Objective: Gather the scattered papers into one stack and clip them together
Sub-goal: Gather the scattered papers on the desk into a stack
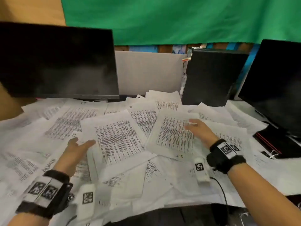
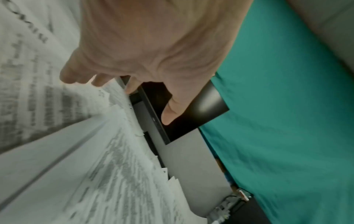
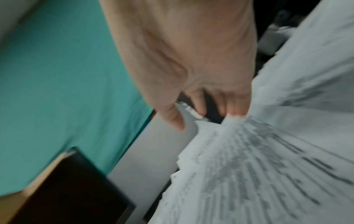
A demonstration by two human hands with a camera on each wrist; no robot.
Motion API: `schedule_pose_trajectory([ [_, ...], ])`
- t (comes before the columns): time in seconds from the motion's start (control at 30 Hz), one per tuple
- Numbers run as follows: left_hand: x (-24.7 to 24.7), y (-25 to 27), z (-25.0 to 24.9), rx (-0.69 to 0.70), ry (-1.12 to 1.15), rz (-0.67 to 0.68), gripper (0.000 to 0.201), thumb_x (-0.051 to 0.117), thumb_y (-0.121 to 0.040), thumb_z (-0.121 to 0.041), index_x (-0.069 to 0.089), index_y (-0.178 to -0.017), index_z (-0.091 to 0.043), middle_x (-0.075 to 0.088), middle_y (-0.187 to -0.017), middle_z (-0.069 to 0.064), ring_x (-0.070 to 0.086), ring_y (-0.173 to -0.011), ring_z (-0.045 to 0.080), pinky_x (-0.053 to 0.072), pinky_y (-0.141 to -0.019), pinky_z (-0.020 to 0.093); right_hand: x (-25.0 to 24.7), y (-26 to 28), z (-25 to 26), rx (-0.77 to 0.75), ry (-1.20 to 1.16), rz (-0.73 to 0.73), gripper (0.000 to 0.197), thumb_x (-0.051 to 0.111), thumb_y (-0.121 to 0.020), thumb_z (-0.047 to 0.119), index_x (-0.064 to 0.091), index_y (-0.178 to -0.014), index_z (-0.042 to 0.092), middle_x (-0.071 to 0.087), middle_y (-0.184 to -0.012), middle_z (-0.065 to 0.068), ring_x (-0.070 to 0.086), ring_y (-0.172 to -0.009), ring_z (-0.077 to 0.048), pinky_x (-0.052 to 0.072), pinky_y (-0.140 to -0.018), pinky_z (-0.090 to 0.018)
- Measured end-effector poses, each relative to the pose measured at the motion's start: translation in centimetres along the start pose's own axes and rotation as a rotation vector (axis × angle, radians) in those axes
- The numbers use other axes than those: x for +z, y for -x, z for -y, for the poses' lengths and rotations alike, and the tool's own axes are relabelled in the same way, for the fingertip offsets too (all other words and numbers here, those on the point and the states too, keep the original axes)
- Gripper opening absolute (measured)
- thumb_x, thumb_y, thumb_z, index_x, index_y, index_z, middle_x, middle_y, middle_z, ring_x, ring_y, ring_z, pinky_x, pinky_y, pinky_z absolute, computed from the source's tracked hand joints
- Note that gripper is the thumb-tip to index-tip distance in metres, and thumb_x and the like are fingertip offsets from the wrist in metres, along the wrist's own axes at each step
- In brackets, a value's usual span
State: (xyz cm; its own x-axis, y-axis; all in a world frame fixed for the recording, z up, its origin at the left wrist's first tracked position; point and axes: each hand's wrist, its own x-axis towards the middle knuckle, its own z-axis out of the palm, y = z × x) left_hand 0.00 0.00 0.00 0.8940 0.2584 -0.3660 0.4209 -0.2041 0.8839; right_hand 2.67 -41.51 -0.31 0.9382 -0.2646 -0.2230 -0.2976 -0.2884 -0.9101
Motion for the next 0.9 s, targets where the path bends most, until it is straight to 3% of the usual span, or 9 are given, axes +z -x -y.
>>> schedule_pose_trajectory([
  [0.07, 0.5, 0.1, 0.4, -0.081, 0.033, -0.009, 0.110, 0.077, -0.068, -0.052, 0.015, -0.149, -0.010, 0.033, -0.149, 0.018, 0.039, -0.131, 0.039, 0.033, -0.108, 0.054, -0.4, -0.4, -1.8, 0.118, -0.084, -0.262, 0.063, 0.070, -0.084, 0.022, 0.044, -0.139, 0.006, 0.055, -0.129, -0.008, 0.056, -0.112, -0.030, 0.048, -0.093, -0.035],
  [0.13, 1.7, 0.6, 0.2, -0.122, 0.048, 0.007, 0.110, 0.079, -0.065, -0.053, 0.022, -0.146, -0.004, 0.039, -0.145, 0.020, 0.041, -0.129, 0.040, 0.036, -0.105, 0.056, -0.9, 0.3, -3.0, 0.251, -0.137, -0.323, 0.049, 0.068, -0.085, 0.017, 0.053, -0.128, -0.002, 0.060, -0.101, -0.014, 0.058, -0.088, -0.030, 0.050, -0.077, -0.033],
  [0.2, 3.1, 1.8, -0.2, -0.096, 0.031, -0.025, 0.085, 0.075, -0.077, -0.037, 0.033, -0.140, 0.002, 0.045, -0.139, 0.022, 0.049, -0.119, 0.040, 0.045, -0.095, 0.053, -1.1, 1.1, -3.3, 0.327, -0.155, -0.253, 0.028, 0.067, -0.089, 0.011, 0.059, -0.112, -0.002, 0.049, -0.072, -0.009, 0.045, -0.062, -0.021, 0.041, -0.056, -0.028],
  [0.3, 4.8, 3.1, -0.9, -0.005, 0.010, -0.001, 0.061, 0.072, -0.083, -0.021, 0.046, -0.132, 0.007, 0.057, -0.124, 0.025, 0.059, -0.075, 0.030, 0.050, -0.061, 0.037, -0.5, 1.9, -2.8, 0.328, -0.076, -0.114, 0.034, 0.074, -0.085, 0.013, 0.059, -0.112, -0.001, 0.058, -0.081, -0.015, 0.056, -0.069, -0.028, 0.052, -0.062, -0.035],
  [0.37, 5.5, 3.5, -1.6, 0.068, 0.145, 0.087, 0.052, 0.067, -0.087, -0.013, 0.047, -0.133, 0.003, 0.055, -0.130, 0.025, 0.065, -0.091, 0.032, 0.054, -0.077, 0.042, -0.6, 1.2, -3.0, 0.305, -0.072, -0.027, 0.041, 0.073, -0.084, 0.007, 0.061, -0.121, -0.004, 0.063, -0.116, -0.020, 0.063, -0.103, -0.037, 0.055, -0.085, -0.050],
  [0.5, 5.4, 4.5, -2.7, 0.211, 0.265, 0.231, 0.021, 0.058, -0.093, -0.012, 0.060, -0.112, -0.005, 0.069, -0.112, 0.014, 0.068, -0.099, 0.028, 0.054, -0.082, 0.041, -2.1, 1.6, -1.4, 0.174, -0.246, -0.096, 0.033, 0.057, -0.096, 0.007, 0.057, -0.127, -0.004, 0.061, -0.125, -0.019, 0.059, -0.111, -0.037, 0.052, -0.082, -0.041],
  [0.67, 5.4, 5.0, -1.3, 0.191, -0.021, 0.355, 0.028, 0.060, -0.092, -0.027, 0.056, -0.116, -0.014, 0.064, -0.115, 0.000, 0.067, -0.092, 0.009, 0.051, -0.078, 0.025, -4.2, 2.8, 0.3, 0.197, -0.746, -0.021, 0.015, 0.045, -0.101, 0.006, 0.056, -0.105, -0.004, 0.066, -0.076, -0.013, 0.066, -0.052, -0.018, 0.052, -0.044, -0.022],
  [0.8, 6.3, 2.9, 0.6, 0.162, -0.181, 0.232, 0.030, 0.060, -0.092, -0.015, 0.055, -0.121, -0.011, 0.059, -0.124, 0.007, 0.058, -0.091, 0.014, 0.045, -0.069, 0.026, -1.8, 4.5, 1.3, 0.198, -0.644, 0.030, 0.007, 0.051, -0.099, 0.007, 0.058, -0.099, 0.007, 0.060, -0.090, -0.007, 0.062, -0.065, -0.013, 0.053, -0.045, -0.018],
  [0.9, 6.9, 2.0, 1.7, 0.116, -0.203, 0.218, 0.030, 0.051, -0.095, -0.010, 0.055, -0.125, -0.012, 0.060, -0.121, 0.010, 0.058, -0.102, 0.026, 0.049, -0.089, 0.043, 0.9, 4.8, 1.1, 0.143, -0.485, 0.133, 0.014, 0.049, -0.101, 0.007, 0.061, -0.104, 0.012, 0.069, -0.091, -0.005, 0.069, -0.060, -0.011, 0.051, -0.043, -0.019],
])
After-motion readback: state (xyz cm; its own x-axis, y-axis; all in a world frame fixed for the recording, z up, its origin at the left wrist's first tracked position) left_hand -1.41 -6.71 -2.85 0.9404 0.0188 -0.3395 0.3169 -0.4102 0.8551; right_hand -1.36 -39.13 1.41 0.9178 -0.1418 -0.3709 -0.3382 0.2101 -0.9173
